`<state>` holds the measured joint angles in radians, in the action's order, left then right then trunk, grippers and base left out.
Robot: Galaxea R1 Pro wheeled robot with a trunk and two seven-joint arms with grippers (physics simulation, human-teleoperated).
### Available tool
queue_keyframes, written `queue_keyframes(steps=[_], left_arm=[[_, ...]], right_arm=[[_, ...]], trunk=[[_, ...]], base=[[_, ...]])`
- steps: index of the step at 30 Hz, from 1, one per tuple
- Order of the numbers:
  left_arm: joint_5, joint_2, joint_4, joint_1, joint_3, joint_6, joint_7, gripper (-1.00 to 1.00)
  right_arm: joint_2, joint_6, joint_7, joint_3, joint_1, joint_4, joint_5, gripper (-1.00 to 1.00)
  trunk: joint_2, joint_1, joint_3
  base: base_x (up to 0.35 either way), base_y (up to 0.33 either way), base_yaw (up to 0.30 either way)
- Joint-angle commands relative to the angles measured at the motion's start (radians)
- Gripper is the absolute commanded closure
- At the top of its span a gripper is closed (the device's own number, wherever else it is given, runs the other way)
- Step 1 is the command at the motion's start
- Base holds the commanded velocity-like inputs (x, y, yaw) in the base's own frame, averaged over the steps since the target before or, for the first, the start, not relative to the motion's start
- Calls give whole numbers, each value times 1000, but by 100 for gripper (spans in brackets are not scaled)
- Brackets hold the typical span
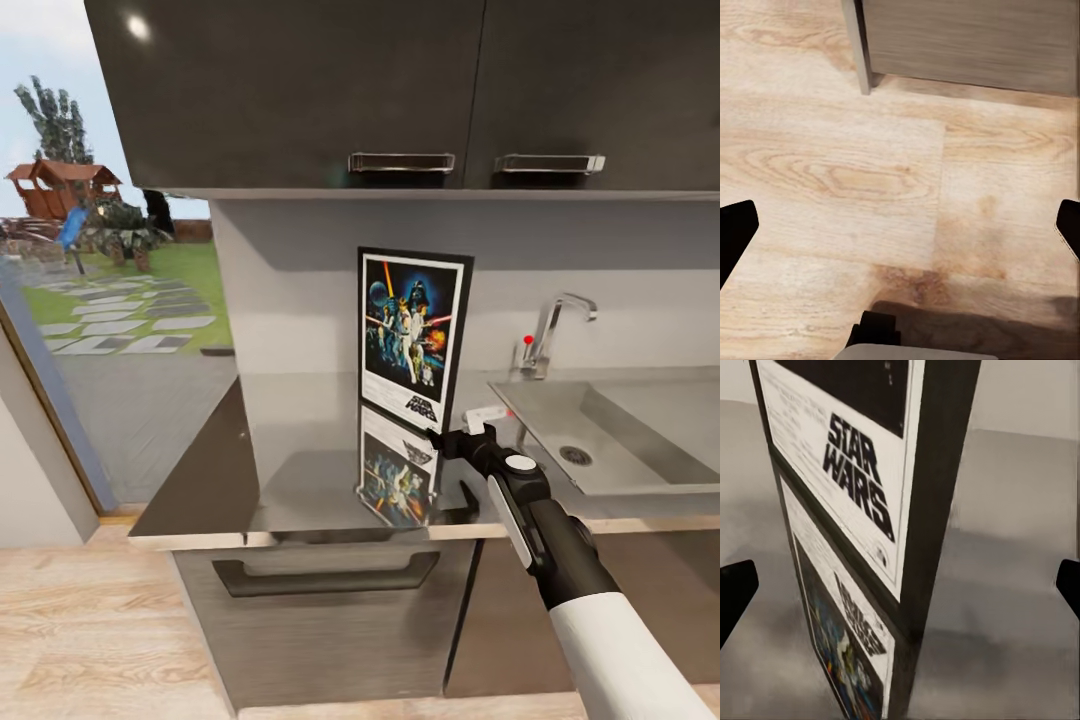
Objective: Pick up the poster from the kitchen countertop and hang it on one of the wall nails in the kitchen.
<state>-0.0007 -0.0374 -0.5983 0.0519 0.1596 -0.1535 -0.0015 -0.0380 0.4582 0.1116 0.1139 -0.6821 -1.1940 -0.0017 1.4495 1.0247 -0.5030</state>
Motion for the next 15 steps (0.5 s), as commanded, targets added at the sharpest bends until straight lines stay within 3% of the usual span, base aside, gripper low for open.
queue_keyframes(steps=[1,11,15], left_arm=[[0,-1,-1,0,3,-1,0,-100],[-1,-1,-1,0,4,-6,0,-100],[-1,-1,0,0,4,-53,1,-100]], right_arm=[[-1,5,2,1,0,-1,0,-100],[-1,5,2,1,0,-1,-1,-100],[-1,5,4,1,0,-1,-3,-100]], trunk=[[0,0,-1],[0,0,-1],[0,0,-1]], base=[[169,-122,0],[56,-41,0],[6,-4,0]])
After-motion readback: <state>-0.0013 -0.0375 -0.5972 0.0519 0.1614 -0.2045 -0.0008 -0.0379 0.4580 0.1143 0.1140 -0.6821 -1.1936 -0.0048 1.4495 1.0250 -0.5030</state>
